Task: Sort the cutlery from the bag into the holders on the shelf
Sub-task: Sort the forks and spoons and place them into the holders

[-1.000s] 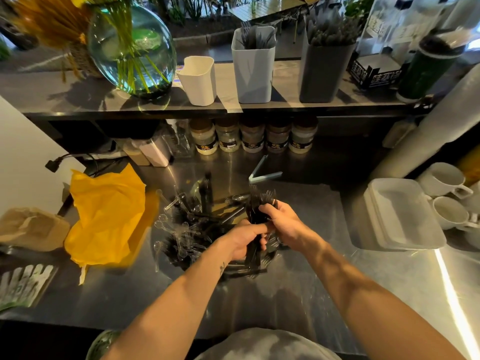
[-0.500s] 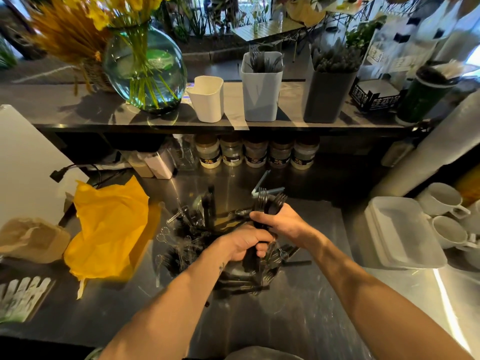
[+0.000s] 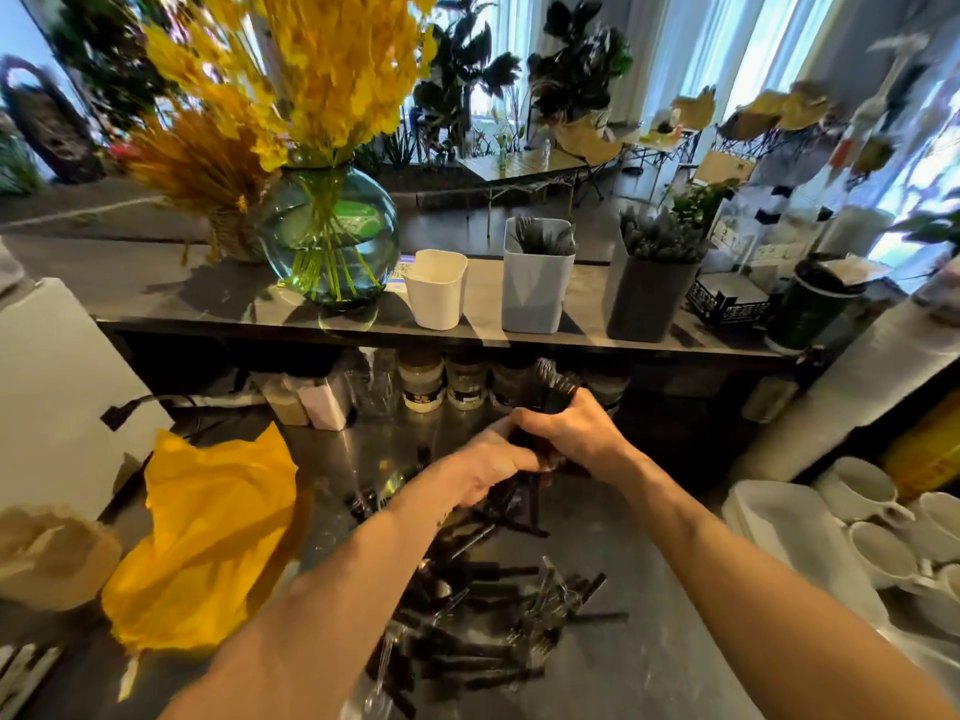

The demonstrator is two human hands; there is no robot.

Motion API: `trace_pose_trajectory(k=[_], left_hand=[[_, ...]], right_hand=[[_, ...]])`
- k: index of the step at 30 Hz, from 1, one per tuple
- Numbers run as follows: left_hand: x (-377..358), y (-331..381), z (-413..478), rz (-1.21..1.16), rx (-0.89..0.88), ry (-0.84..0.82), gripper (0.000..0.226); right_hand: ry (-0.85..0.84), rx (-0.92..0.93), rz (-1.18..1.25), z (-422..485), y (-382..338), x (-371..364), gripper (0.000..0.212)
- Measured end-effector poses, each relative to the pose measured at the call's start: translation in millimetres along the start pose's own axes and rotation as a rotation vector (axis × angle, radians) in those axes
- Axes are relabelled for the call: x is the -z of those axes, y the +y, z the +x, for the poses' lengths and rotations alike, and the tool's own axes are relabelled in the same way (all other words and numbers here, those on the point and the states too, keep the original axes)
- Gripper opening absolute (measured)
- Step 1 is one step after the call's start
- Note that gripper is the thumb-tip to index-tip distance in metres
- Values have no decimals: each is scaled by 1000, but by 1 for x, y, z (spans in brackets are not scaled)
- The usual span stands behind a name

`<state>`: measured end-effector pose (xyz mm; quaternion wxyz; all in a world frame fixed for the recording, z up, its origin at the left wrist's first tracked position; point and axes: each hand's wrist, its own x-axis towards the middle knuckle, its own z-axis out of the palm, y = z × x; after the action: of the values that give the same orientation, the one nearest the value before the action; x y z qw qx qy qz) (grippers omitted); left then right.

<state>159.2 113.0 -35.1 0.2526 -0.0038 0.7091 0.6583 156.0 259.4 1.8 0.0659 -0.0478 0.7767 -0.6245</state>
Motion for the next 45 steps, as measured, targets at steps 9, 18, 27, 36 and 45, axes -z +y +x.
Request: trace_pose_trajectory(k=[9,18,27,36,45], left_hand=[[43,70,31,42,-198,30,43],[65,172,74,-129,-355,238,21],[79,220,131,-336,-299,280,39],[88,222,172,-391,-284,270,58],[82,219,182,-343,-296,238,58]], right_hand=[[243,86,78,53,-62,29,12],[412,225,157,106,-130,77,9],[497,237,360,171,-159,88,14],[547,191,373,226,-142,83,30],[433,239,33,238,-117,87,11]])
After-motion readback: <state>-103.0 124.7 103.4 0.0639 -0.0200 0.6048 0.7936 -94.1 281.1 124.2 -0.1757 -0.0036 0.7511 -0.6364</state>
